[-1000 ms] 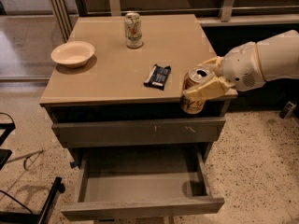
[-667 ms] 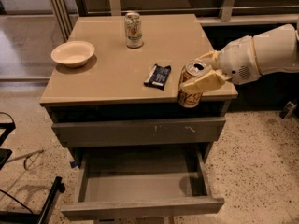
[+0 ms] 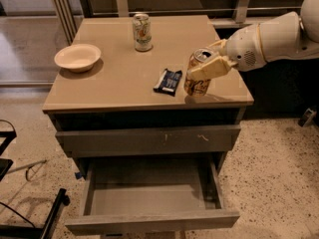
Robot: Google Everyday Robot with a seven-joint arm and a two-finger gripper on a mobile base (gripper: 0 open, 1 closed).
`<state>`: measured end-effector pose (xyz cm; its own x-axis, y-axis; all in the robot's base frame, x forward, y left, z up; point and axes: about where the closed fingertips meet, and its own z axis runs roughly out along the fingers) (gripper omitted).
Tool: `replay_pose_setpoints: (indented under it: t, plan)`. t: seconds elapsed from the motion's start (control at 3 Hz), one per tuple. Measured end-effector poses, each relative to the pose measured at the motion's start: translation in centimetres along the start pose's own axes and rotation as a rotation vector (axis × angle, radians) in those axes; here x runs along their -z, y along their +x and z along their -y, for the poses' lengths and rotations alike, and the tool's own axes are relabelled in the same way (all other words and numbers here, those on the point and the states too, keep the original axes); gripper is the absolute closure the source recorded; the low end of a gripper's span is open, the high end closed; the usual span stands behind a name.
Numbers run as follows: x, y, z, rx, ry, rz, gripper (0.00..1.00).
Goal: Pick orange can from middle drawer and place on counter
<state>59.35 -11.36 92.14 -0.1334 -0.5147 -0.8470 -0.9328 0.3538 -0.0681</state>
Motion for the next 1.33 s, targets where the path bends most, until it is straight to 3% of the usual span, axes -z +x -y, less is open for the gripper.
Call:
replay_pose_setpoints:
  t: [0.33,1.0,1.33]
  plan:
    - [-0.7,0.2,3.6,-0.042,0.036,-0.036,1.00]
    - [-0.8,2.1,6.6,-0.110,0.073,-0.113,1.00]
    - [-0.8,3.0,6.9,-0.133,0.074,-0.130,1.00]
